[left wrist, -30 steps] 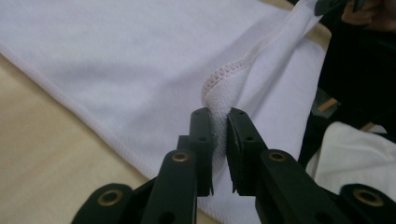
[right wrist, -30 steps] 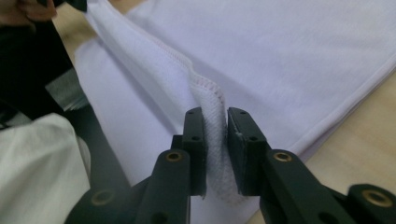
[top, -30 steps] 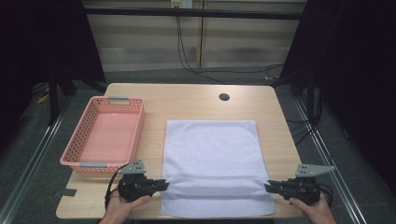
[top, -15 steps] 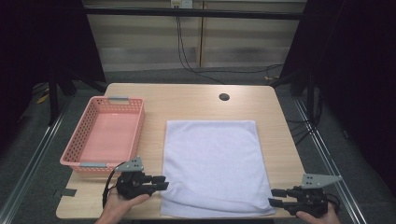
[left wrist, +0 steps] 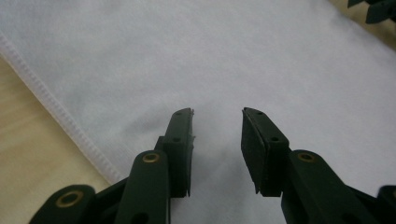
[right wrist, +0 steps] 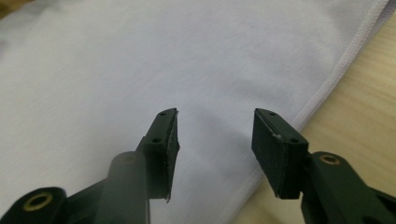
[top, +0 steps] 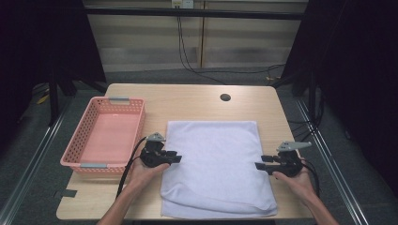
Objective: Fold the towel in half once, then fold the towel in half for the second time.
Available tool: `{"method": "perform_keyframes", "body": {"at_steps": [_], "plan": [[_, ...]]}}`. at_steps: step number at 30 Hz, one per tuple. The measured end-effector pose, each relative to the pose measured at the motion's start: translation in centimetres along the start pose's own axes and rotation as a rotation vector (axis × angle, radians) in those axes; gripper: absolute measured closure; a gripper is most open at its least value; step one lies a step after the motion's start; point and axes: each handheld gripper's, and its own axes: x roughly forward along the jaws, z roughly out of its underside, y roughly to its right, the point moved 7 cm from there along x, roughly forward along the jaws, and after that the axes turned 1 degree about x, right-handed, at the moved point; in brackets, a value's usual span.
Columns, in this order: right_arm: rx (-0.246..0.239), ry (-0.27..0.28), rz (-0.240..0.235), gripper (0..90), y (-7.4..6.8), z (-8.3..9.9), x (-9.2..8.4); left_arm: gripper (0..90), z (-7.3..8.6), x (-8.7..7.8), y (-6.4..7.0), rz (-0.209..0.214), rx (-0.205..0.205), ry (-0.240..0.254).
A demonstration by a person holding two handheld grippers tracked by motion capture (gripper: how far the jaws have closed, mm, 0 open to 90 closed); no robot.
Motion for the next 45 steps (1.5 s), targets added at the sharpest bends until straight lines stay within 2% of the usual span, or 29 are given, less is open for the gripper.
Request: {"method": "perform_keyframes", "body": {"at_steps": [1, 2, 3, 5, 6, 7, 9, 13, 15, 16, 21, 23, 24, 26, 28, 33, 35, 36, 37, 40, 41, 42, 43, 45], "plan": [[0.006, -0.007, 0.002, 50.5, 0.4, -0.3, 0.6, 63.1, -0.1, 0.1, -0.1, 0.000, 0.004, -0.004], [0.001, -0.011, 0.014, 50.5, 0.7, -0.5, 1.3, 62.3, -0.1, 0.2, -0.2, -0.026, 0.007, 0.002], [-0.006, -0.019, 0.030, 50.0, 1.0, -0.7, 1.8, 61.9, 0.0, 0.2, -0.3, -0.025, 0.002, 0.000], [-0.029, -0.041, 0.053, 50.3, 1.3, -0.8, 2.9, 61.1, 0.3, 0.3, -0.8, -0.061, 0.016, -0.021], [-0.045, -0.038, 0.065, 52.1, 1.4, -0.9, 3.3, 61.6, 0.6, 0.4, -1.0, -0.054, 0.016, -0.033], [-0.056, -0.039, 0.073, 53.1, 1.4, -0.9, 3.4, 63.1, 0.7, 0.4, -1.1, -0.055, 0.022, -0.017], [-0.066, -0.041, 0.088, 52.8, 1.3, -0.7, 3.3, 66.7, 0.9, 0.3, -0.9, -0.065, 0.024, -0.017], [-0.077, -0.050, 0.067, 53.0, 0.2, 0.4, 2.4, 69.1, 2.1, -0.3, 0.9, -0.077, 0.091, -0.036], [-0.071, -0.052, 0.047, 53.1, -0.4, 1.1, 1.7, 69.2, 2.8, -0.8, 1.8, -0.037, 0.084, -0.054], [-0.069, -0.058, 0.042, 53.1, -0.6, 1.4, 1.3, 70.1, 3.1, -1.0, 2.1, -0.037, 0.075, -0.049], [-0.066, -0.072, 0.017, 53.1, -1.6, 2.5, 0.2, 70.6, 4.0, -1.8, 3.2, -0.025, 0.126, -0.084], [-0.068, -0.086, 0.017, 53.2, -1.9, 2.8, 0.0, 70.5, 4.2, -1.9, 3.5, -0.042, 0.141, -0.087], [-0.078, -0.087, 0.017, 53.2, -2.0, 2.8, -0.1, 70.5, 4.2, -1.9, 3.6, -0.044, 0.133, -0.081], [-0.071, -0.086, 0.019, 53.2, -2.1, 3.0, -0.2, 70.3, 4.4, -2.0, 3.7, -0.020, 0.113, -0.076], [-0.063, -0.090, 0.002, 53.2, -2.5, 3.4, -0.6, 70.8, 4.8, -2.3, 3.9, -0.004, 0.105, -0.074], [-0.053, -0.106, -0.018, 53.4, -3.4, 4.3, -1.5, 70.7, 5.5, -2.7, 5.1, 0.007, 0.119, -0.086], [-0.057, -0.118, -0.026, 53.6, -3.7, 4.6, -1.8, 70.6, 6.0, -3.1, 5.6, 0.030, 0.076, -0.098], [-0.058, -0.128, -0.032, 54.3, -3.9, 4.7, -2.0, 70.7, 6.3, -3.3, 6.1, 0.039, 0.086, -0.104], [-0.052, -0.131, -0.045, 56.0, -4.2, 5.0, -2.2, 70.7, 6.6, -3.6, 6.5, 0.029, 0.123, -0.116], [-0.036, -0.146, -0.059, 58.1, -5.0, 5.6, -2.8, 69.8, 6.7, -3.7, 7.0, -0.001, 0.147, -0.141], [-0.042, -0.145, -0.053, 57.8, -5.2, 5.7, -2.9, 69.8, 6.5, -3.6, 7.1, -0.001, 0.159, -0.145], [-0.045, -0.141, -0.047, 56.3, -5.2, 5.6, -3.0, 69.4, 6.2, -3.4, 7.1, 0.009, 0.152, -0.135], [-0.046, -0.112, -0.026, 55.0, -5.0, 5.2, -3.1, 68.3, 5.9, -3.1, 7.0, 0.020, 0.138, -0.126], [-0.036, -0.036, -0.027, 56.7, -4.4, 4.0, -3.4, 67.7, 5.2, -2.7, 6.0, 0.003, 0.129, -0.123]]}}
